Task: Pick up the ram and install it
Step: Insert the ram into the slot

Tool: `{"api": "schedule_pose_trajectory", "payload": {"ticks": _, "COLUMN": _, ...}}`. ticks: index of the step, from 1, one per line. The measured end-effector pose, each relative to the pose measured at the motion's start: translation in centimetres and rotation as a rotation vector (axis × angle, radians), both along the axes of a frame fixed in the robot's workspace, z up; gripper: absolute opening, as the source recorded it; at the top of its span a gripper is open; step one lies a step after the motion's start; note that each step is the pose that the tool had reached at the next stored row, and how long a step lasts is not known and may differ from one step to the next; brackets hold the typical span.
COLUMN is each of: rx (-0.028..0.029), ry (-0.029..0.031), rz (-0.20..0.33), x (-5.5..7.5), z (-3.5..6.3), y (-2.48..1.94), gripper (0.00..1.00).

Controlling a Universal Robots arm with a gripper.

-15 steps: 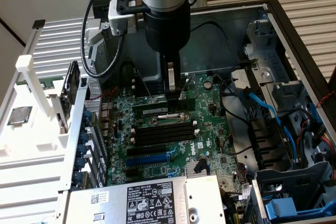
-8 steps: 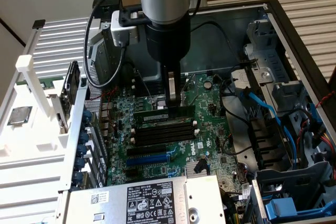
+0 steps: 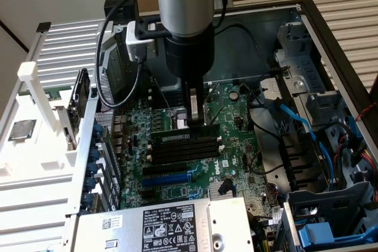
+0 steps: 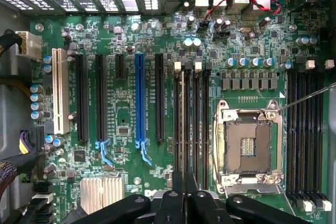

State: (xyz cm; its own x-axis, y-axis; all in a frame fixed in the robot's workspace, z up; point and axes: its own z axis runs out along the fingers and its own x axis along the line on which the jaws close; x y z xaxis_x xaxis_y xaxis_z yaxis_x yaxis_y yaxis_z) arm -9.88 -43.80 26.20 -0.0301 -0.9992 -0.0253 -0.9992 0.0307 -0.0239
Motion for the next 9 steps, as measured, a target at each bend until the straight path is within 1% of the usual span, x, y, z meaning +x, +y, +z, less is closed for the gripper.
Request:
{"api": "schedule_pose_trajectory", "payload": {"ticks": 3, "rx": -0.0003, "ry": 0.0002, "rz": 0.01, "x": 0.0, "z": -0.21, "y": -0.01, "gripper": 0.12}}
{"api": "schedule_pose_trajectory", "payload": {"ticks": 9, "rx": 0.0, "ry": 0.0, "rz": 0.011, "x": 0.0, "z": -0.31, "y": -0.04, "gripper": 0.12}}
